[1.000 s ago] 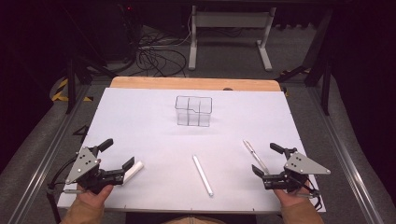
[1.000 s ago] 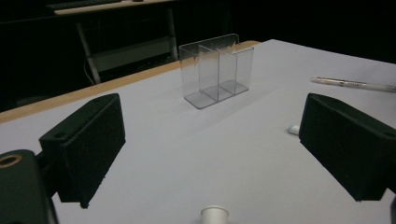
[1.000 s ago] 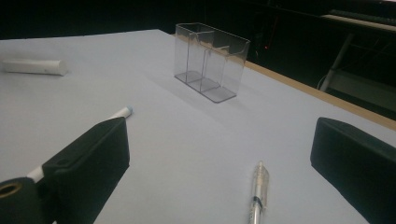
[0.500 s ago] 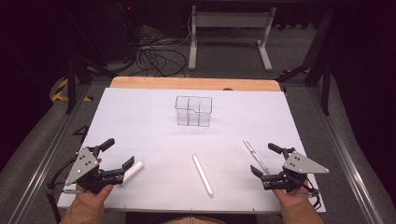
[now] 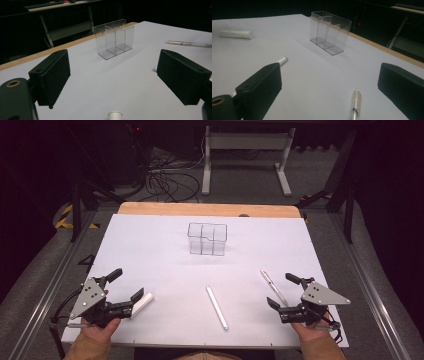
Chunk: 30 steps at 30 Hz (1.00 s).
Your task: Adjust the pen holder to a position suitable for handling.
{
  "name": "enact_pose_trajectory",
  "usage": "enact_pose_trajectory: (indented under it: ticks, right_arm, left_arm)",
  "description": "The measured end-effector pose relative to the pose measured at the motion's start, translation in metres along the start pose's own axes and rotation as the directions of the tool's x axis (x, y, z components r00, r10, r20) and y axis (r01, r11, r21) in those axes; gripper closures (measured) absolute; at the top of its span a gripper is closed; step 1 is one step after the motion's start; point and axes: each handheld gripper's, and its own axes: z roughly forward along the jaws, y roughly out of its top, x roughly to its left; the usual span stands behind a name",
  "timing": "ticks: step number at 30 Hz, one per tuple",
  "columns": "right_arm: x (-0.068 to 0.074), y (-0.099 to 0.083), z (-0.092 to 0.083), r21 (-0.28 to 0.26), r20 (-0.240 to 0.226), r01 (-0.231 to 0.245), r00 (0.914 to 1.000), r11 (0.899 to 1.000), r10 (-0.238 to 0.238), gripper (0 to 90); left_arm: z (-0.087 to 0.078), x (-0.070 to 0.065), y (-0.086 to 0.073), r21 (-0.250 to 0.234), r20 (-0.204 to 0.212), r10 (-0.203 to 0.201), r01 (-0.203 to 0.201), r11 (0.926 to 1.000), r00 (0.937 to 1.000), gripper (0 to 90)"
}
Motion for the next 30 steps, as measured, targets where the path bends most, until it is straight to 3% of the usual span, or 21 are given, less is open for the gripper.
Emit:
enact_pose_trajectory:
  ticks: [14,30]
  right_arm:
    - [-0.002,0.013,0.011,0.033,-0.032,0.000,0.9995,0.999,0.001,5.9]
    - [-0.001,0.029,0.027,0.034,-0.075,0.014,0.9971,0.999,-0.011,5.9]
  left_arm:
    - [0.000,0.000,0.000,0.002,-0.003,-0.003,0.003,1.0000,1.0000,12.5]
    - [0.000,-0.001,0.000,0.005,0.000,0.004,-0.004,1.0000,1.0000,12.6]
